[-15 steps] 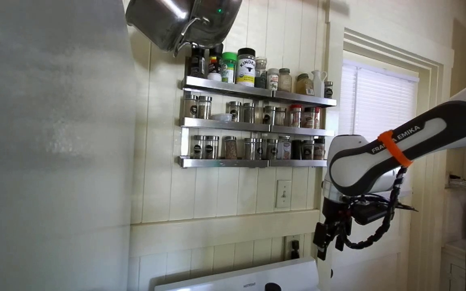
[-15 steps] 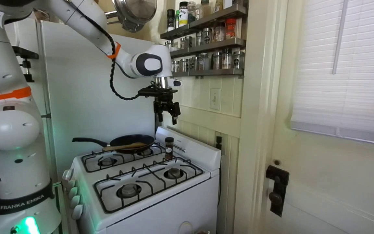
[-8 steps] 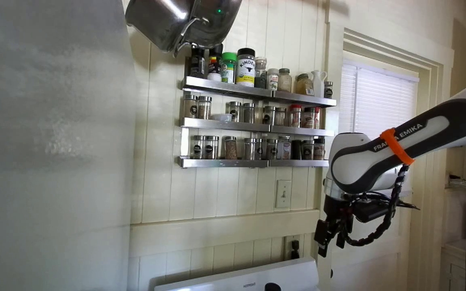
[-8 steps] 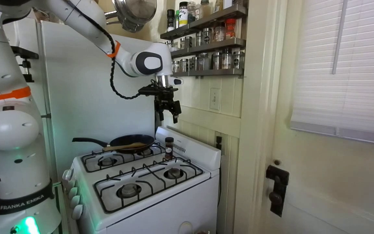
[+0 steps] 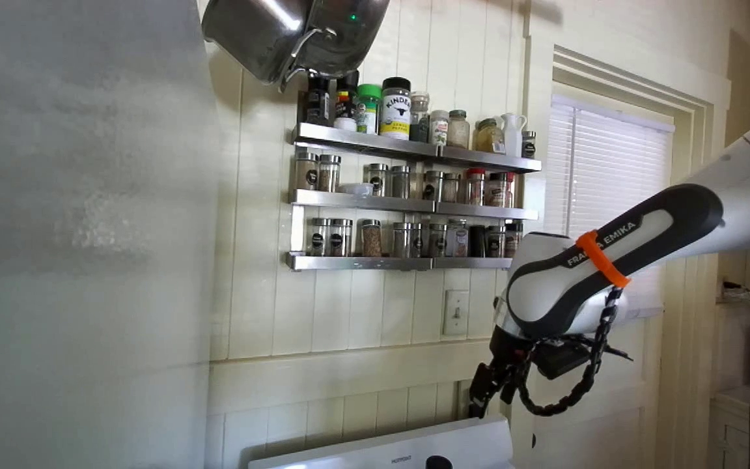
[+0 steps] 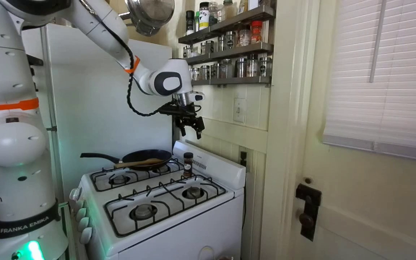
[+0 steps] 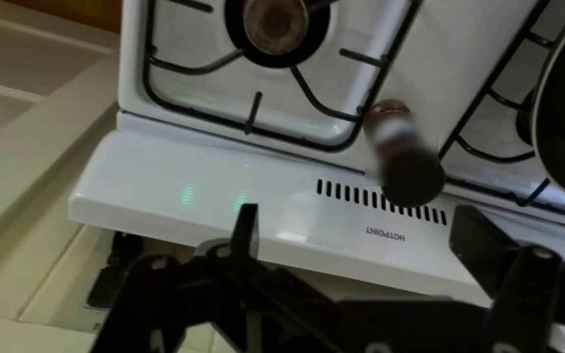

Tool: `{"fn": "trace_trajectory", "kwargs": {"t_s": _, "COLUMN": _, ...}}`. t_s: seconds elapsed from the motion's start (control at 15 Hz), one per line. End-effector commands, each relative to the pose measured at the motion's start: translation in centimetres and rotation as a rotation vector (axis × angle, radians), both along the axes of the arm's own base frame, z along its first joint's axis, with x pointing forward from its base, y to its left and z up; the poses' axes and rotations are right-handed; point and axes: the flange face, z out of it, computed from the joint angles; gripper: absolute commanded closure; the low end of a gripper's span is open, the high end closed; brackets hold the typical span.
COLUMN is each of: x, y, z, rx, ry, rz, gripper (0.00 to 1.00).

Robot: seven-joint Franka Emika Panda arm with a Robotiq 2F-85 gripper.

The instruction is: Pick up the jar from the stove top and put it on the topmost shelf.

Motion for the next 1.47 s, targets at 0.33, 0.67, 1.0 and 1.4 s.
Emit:
{"fn": "trace_trajectory", "kwargs": {"t_s": 0.33, "x": 0.7, "y": 6.6, "z": -6.5, "rx": 0.222, "ry": 0.046, "rz": 0.037, "gripper": 0.00}}
{"fn": "trace_trajectory", "kwargs": {"t_s": 0.67, "x": 0.7, "y": 6.4, "z": -7.0, "rx": 0.203, "ry": 0.059, "rz": 0.036, "gripper": 0.00}}
{"fn": "trace_trajectory", "kwargs": {"t_s": 1.0, "x": 1.0, "y": 6.8, "z": -7.6, "rx": 0.202, "ry": 0.043, "rz": 0.016, "gripper": 0.00}}
{"fn": "trace_trajectory", "kwargs": {"t_s": 1.4, "x": -0.2, "y": 7.8, "z": -10.0, "rx": 0.163, "ry": 0.023, "rz": -0.058, "gripper": 0.00}}
